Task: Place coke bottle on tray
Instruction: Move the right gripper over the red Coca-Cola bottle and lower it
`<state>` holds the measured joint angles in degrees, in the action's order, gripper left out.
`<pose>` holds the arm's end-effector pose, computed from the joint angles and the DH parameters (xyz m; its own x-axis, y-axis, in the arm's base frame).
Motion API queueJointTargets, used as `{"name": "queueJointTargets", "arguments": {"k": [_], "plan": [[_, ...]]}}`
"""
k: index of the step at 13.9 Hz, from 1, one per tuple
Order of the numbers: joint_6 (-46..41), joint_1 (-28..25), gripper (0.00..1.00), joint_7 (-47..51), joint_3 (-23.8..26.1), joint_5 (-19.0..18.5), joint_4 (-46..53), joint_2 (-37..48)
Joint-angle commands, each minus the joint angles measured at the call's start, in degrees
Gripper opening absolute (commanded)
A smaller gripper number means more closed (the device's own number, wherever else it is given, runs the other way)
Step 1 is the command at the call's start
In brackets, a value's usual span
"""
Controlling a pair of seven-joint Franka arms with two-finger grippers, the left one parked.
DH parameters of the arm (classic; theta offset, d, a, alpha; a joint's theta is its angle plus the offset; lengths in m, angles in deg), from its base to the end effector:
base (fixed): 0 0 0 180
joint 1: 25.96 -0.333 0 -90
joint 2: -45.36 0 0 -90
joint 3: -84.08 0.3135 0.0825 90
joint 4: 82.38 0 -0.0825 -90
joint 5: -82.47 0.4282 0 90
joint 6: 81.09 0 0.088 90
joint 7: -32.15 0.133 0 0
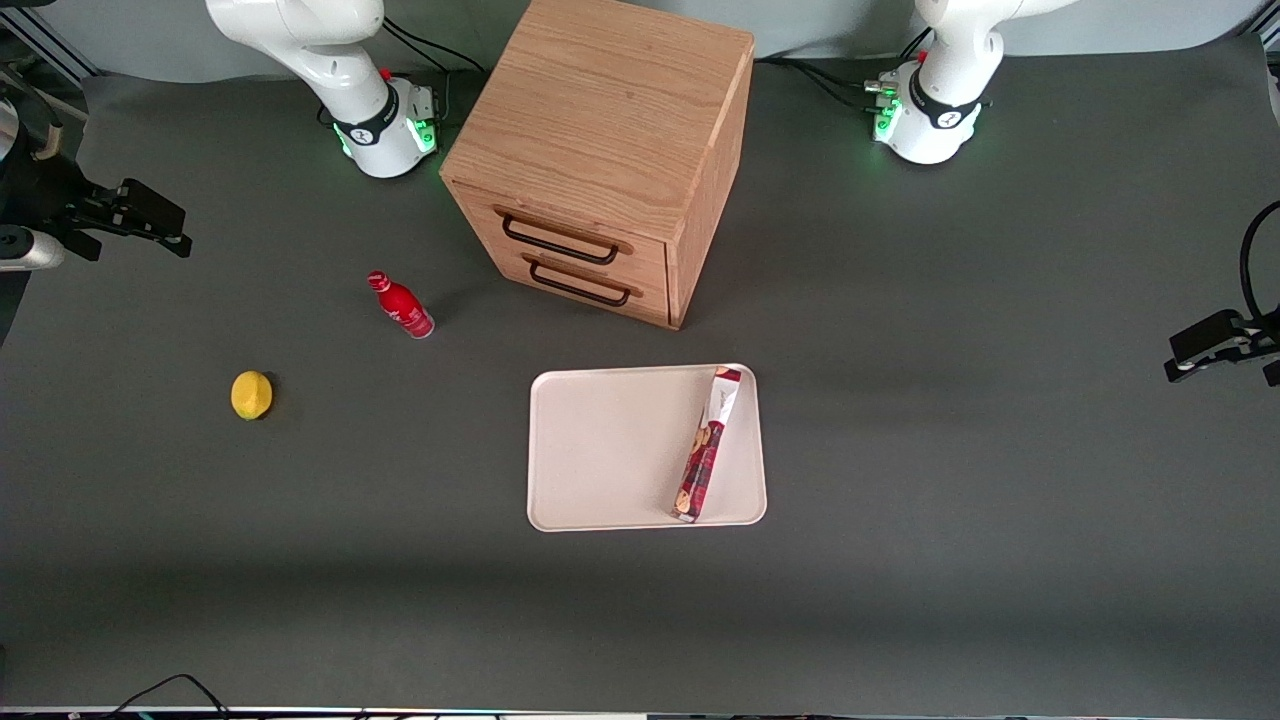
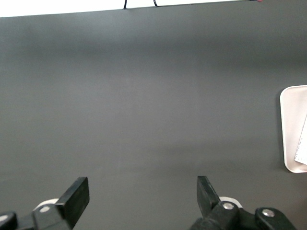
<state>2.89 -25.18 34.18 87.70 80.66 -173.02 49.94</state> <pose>0.5613 0.0247 0.6277 0.9993 0.0104 -0.0351 0.0118 -0.9992 0.0378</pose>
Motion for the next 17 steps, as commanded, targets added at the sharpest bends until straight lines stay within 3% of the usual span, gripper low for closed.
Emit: {"name": "queueJointTargets", "arguments": {"k": [1,8,12,15,17], "plan": [[-1.36,-0.17,1.0,0.78,0.17,-0.65,1.43,-0.2],[-4.42,-0.08,1.0,0.96,0.52,0.04,0.91,1.29],[-9.19,0.1,1.0,5.97,3.49,4.7,-7.85,9.18],[0.09,0.1,1.0,6.76,3.95,6.37,-23.91,16.14],[6.95,0.1,1.0,7.02,3.95,6.38,-30.35,15.72]]}}
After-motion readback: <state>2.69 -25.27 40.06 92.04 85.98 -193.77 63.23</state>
